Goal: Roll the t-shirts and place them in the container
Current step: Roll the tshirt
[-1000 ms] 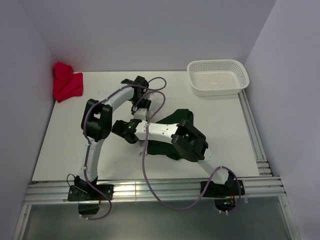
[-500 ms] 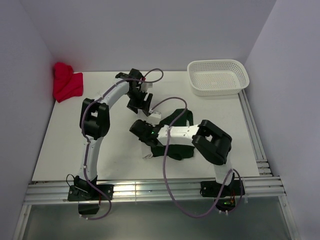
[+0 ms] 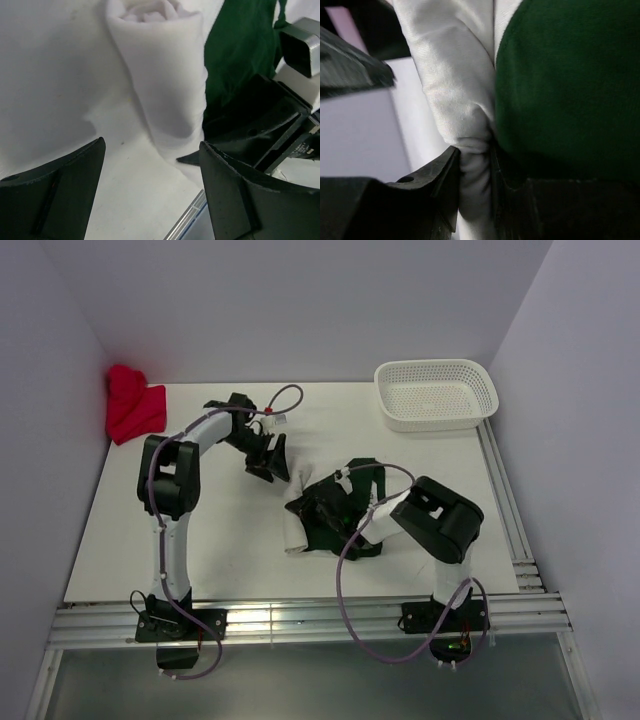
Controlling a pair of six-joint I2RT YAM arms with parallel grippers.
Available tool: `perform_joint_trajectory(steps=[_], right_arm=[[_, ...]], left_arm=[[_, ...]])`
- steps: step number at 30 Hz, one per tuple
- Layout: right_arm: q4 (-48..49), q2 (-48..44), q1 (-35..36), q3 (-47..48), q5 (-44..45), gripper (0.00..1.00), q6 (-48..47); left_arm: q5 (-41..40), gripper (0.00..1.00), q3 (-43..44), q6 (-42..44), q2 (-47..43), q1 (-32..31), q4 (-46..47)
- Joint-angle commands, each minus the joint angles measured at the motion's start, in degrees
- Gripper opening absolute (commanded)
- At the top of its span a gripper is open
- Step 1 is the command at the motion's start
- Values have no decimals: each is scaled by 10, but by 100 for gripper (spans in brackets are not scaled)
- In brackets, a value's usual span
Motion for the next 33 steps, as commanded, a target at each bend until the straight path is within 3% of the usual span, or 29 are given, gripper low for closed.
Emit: perform_joint_trajectory(steps=[1, 8, 11, 14, 21, 24, 33], right_arm=[[110, 49, -5, -24, -48, 26, 54], [166, 95, -10, -37, -63, 26, 79], [189, 106, -11, -50, -62, 26, 88], [182, 100, -11, -51, -59, 30, 79], [-2, 27, 5, -17, -11, 47, 25], [-103, -11, 19, 12, 25, 51, 4], [-389, -58, 76, 137, 133, 55, -11]], left_arm=[[76, 82, -29, -4, -17, -7, 77], [41, 79, -40, -39, 6, -30, 144], [-1, 72, -34, -102, 19, -35, 167], [-58, 55, -6, -123, 33, -40, 151], [-212, 21, 41, -133, 34, -82, 92], [-241, 15, 49, -131, 39, -93, 76], [-295, 13, 57, -121, 45, -99, 55]])
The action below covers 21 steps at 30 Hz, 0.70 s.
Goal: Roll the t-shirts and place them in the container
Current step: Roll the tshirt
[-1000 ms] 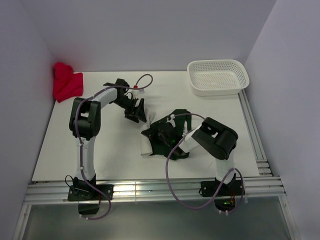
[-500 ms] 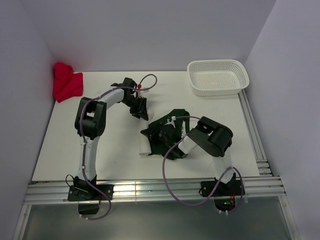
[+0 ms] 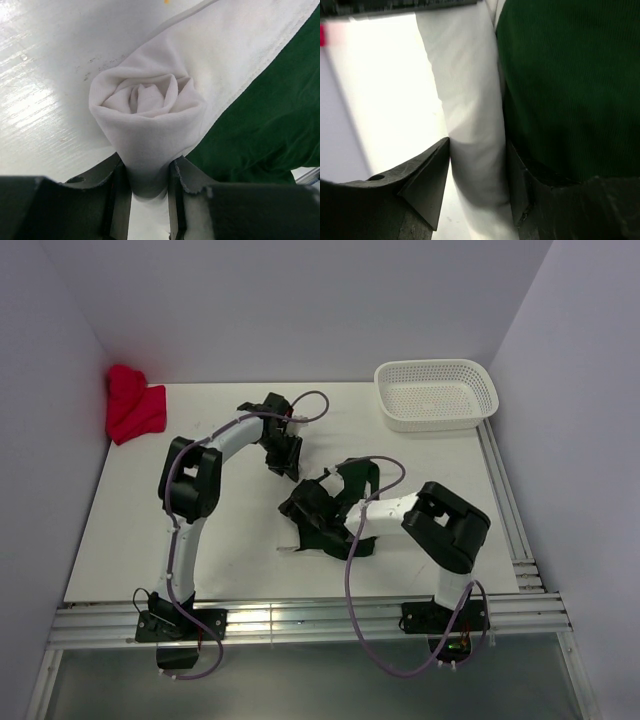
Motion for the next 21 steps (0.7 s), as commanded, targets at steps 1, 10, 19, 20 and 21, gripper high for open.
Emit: perform_joint_trajectory(steps=[1, 10, 19, 20, 21], right_arm=[[-166, -26, 31, 44, 53, 55, -14], [-207, -52, 90, 20, 76, 53, 38], [-253, -72, 132, 42, 103, 56, 38], [-277, -77, 135, 48, 109, 56, 38], [-290, -84, 140, 62, 115, 56, 37]], left_arm=[[-80, 13, 16, 11, 17, 1, 0], [-106, 13, 29, 13, 33, -2, -12], [-130, 13, 40, 16, 45, -9, -21], [-131, 13, 40, 17, 45, -10, -23], [-132, 13, 42, 19, 45, -11, -26]])
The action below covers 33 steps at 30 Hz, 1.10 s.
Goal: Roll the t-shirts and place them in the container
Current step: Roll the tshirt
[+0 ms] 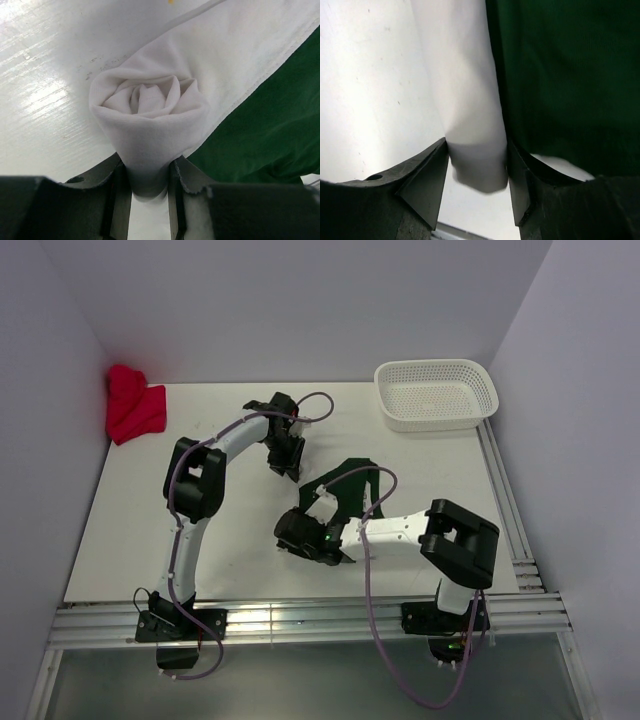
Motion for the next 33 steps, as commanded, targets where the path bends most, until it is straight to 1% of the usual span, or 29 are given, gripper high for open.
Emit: perform_joint_trajectory(steps=[1, 5, 9, 11, 13, 14, 15, 16, 22, 27, 30, 33], right_arm=[[-83, -36, 16, 38, 35, 57, 2], [-182, -41, 30, 94, 61, 58, -6], [-223, -33, 46, 158, 80, 59, -27], [-256, -16, 49, 182, 91, 59, -39], [-289, 1, 46, 231, 110, 60, -42], [-321, 18, 42, 249, 120, 60, -49], [-336, 26, 41, 280, 137, 61, -52], [-346, 35, 39, 291, 143, 61, -61], [-324, 108, -7, 344, 151, 60, -125], [-329, 177, -27, 395, 172, 59, -150], [-356, 212, -30, 425, 179, 59, -148], [-400, 240, -21, 443, 179, 59, -123]], left_arm=[[-86, 14, 7, 19, 30, 4, 10], [-93, 15, 7, 20, 29, 2, 7], [-95, 15, 7, 21, 27, 2, 5], [-96, 15, 8, 21, 27, 2, 2], [-98, 15, 7, 21, 26, 1, 2], [-98, 16, 7, 22, 26, -1, 0], [-97, 16, 7, 22, 26, -1, -1], [-99, 16, 7, 22, 25, -1, -1], [-103, 17, 8, 22, 28, -4, -2], [-108, 18, 8, 22, 33, -4, -2], [-108, 18, 12, 22, 33, -4, -4], [-109, 20, 18, 21, 35, -5, -7]])
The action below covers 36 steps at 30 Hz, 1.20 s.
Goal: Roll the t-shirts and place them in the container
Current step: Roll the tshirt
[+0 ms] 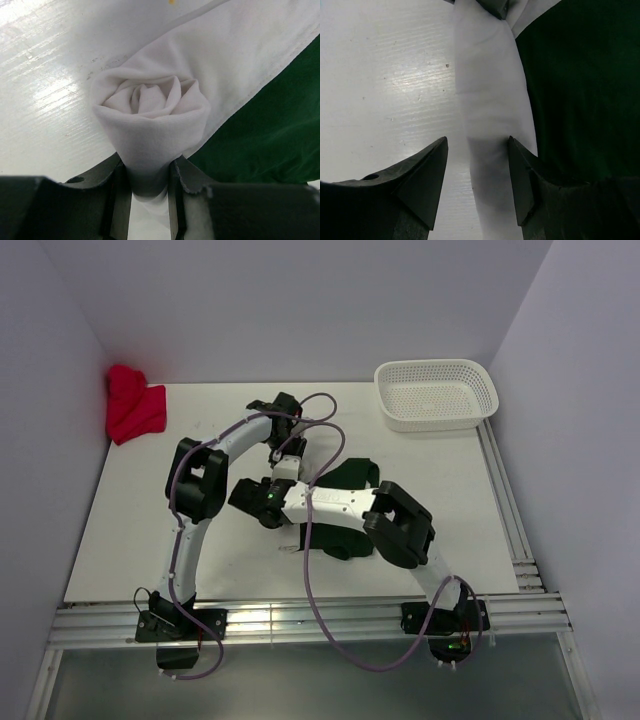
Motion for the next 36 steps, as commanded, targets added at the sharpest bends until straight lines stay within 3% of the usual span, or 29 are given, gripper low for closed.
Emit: perform_joint_trajectory(steps=[1, 13, 23, 28, 36], right_arm=[[-61, 14, 14, 39, 34, 59, 17], [-149, 57, 40, 47, 0, 59, 86], [-67, 14, 43, -43, -31, 55, 86], [122, -80, 31, -192, -71, 49, 78], [528, -228, -14, -464, -176, 47, 86]], left_arm=[[-83, 20, 9, 20, 33, 6, 3], [-69, 42, 49, 16, 53, 6, -18], [-29, 61, 147, 25, 82, 11, -68], [36, 74, 193, 32, 64, 29, -79], [185, 78, 118, 48, -26, 90, -32]])
